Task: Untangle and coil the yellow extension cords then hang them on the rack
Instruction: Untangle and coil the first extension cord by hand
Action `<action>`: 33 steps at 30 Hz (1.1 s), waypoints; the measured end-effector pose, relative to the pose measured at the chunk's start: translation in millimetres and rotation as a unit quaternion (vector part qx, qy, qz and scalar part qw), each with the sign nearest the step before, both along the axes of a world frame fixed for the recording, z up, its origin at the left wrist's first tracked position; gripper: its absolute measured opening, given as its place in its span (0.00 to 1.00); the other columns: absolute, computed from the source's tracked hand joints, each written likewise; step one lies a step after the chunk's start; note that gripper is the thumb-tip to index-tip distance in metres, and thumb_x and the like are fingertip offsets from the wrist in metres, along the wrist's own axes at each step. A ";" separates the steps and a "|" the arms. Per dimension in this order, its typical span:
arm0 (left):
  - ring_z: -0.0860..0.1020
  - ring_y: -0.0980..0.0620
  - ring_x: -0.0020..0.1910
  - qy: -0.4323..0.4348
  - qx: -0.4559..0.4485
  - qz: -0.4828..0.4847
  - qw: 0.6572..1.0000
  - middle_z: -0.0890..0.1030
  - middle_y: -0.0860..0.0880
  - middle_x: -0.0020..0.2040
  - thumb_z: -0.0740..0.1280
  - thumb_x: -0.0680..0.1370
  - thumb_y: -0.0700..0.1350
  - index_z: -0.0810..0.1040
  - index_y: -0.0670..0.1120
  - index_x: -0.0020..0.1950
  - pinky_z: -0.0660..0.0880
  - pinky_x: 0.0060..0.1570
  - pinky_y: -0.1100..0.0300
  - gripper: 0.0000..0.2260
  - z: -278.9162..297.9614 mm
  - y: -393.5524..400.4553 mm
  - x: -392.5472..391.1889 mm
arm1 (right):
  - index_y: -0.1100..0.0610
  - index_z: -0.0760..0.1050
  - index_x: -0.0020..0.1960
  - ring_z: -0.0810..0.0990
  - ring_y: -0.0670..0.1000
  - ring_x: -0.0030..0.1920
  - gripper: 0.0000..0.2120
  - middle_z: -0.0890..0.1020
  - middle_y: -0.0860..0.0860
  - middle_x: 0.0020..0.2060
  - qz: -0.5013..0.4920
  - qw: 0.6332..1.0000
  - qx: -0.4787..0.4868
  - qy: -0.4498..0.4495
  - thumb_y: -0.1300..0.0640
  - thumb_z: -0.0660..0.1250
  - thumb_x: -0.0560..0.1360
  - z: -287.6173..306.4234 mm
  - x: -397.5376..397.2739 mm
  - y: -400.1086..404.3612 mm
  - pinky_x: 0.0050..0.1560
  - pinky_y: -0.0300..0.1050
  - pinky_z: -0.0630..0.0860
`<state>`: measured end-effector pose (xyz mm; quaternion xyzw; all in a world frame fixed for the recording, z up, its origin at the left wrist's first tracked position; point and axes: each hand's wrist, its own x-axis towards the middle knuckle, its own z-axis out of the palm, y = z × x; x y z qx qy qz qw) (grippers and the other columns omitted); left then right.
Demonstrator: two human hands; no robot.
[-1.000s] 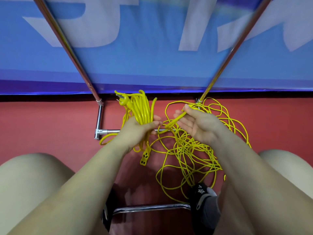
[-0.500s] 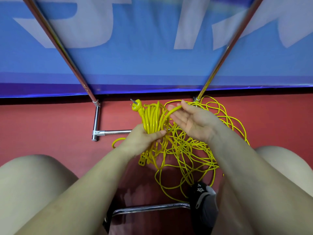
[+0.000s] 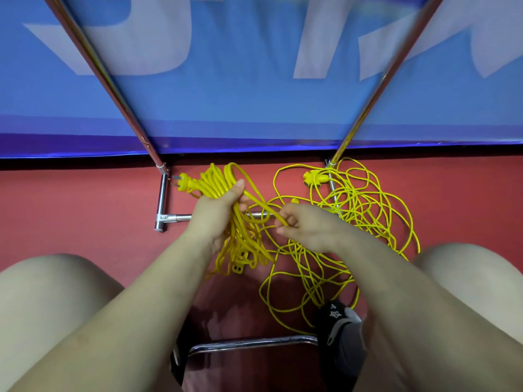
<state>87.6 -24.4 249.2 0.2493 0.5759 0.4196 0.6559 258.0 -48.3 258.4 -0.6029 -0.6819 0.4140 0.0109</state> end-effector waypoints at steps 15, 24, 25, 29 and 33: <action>0.71 0.57 0.24 -0.068 0.003 0.044 0.997 0.80 0.51 0.31 0.67 0.77 0.46 0.77 0.44 0.43 0.72 0.23 0.64 0.06 2.3 6.0 -6.7 | 0.62 0.72 0.60 0.80 0.45 0.31 0.11 0.81 0.52 0.38 -0.183 0.943 -0.032 0.275 0.63 0.62 0.78 17.2 1.5 8.2 0.35 0.34 0.77; 0.83 0.56 0.35 0.003 0.031 -0.106 0.994 0.84 0.49 0.37 0.66 0.76 0.39 0.78 0.41 0.48 0.77 0.27 0.63 0.03 4.6 -8.7 5.1 | 0.58 0.71 0.47 0.84 0.47 0.33 0.03 0.83 0.49 0.34 -0.417 0.771 -0.114 0.467 0.58 0.61 0.78 26.9 2.0 17.8 0.39 0.41 0.81; 0.82 0.56 0.35 0.009 0.036 -0.125 0.992 0.83 0.49 0.37 0.67 0.76 0.39 0.79 0.41 0.49 0.78 0.29 0.62 0.03 4.0 -10.6 5.8 | 0.59 0.71 0.47 0.84 0.47 0.34 0.04 0.84 0.49 0.33 -0.433 0.750 -0.120 0.486 0.58 0.61 0.78 26.6 3.3 19.2 0.38 0.41 0.81; 0.80 0.60 0.36 0.077 0.067 -0.176 0.979 0.83 0.54 0.38 0.69 0.75 0.42 0.81 0.46 0.47 0.77 0.36 0.65 0.03 1.3 -14.4 7.4 | 0.59 0.74 0.43 0.83 0.45 0.33 0.09 0.82 0.50 0.35 -0.463 0.713 -0.150 0.505 0.57 0.60 0.79 26.1 4.7 20.3 0.36 0.38 0.81; 0.79 0.65 0.33 0.063 0.071 -0.193 0.977 0.82 0.58 0.33 0.69 0.75 0.39 0.80 0.48 0.46 0.74 0.33 0.70 0.04 2.0 -16.3 12.0 | 0.60 0.74 0.45 0.84 0.47 0.33 0.07 0.82 0.52 0.39 -0.474 0.693 -0.157 0.521 0.58 0.60 0.79 24.4 5.6 21.2 0.37 0.40 0.81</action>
